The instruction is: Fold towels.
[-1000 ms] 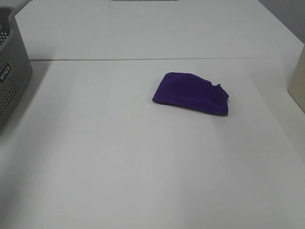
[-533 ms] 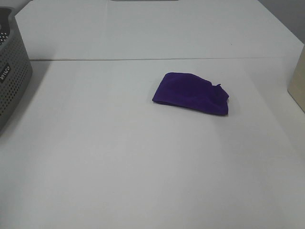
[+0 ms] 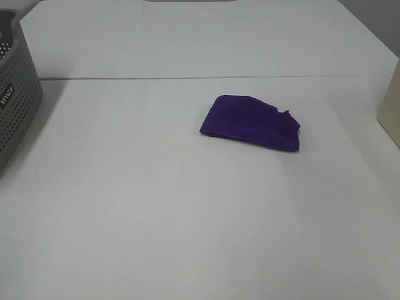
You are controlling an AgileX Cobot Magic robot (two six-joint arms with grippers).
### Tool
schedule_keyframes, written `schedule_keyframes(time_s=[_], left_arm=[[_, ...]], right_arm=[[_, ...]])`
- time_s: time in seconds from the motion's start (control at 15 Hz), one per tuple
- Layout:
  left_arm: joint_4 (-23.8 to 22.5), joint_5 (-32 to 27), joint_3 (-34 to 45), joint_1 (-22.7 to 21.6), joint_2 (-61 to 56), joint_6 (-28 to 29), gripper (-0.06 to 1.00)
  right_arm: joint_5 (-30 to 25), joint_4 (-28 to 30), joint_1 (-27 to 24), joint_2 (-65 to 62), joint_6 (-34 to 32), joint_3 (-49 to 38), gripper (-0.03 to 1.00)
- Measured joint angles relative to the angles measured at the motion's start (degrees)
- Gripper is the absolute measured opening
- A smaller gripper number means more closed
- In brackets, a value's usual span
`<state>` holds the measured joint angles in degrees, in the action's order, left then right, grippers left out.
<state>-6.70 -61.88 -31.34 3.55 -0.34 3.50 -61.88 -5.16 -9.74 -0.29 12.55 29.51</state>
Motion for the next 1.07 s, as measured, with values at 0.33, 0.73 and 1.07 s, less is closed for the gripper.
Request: schedule_keyframes(time_s=[0.33, 0.73, 1.07], left_arm=[[2.5, 1.8, 2.2, -0.1, 0.0, -2.0, 0.72], [2.7, 1.8, 2.2, -0.1, 0.0, -2.2, 0.72], [2.8, 1.8, 2.2, -5.2, 0.0, -2.6, 0.72]], right_arm=[[0.6, 0.2, 0.0, 0.0, -3.3, -0.6, 0.87], [0.6, 0.9, 0.0, 0.0, -4.2, -0.6, 0.87], [0.6, 1.0, 0.0, 0.0, -4.1, -0.6, 0.87]])
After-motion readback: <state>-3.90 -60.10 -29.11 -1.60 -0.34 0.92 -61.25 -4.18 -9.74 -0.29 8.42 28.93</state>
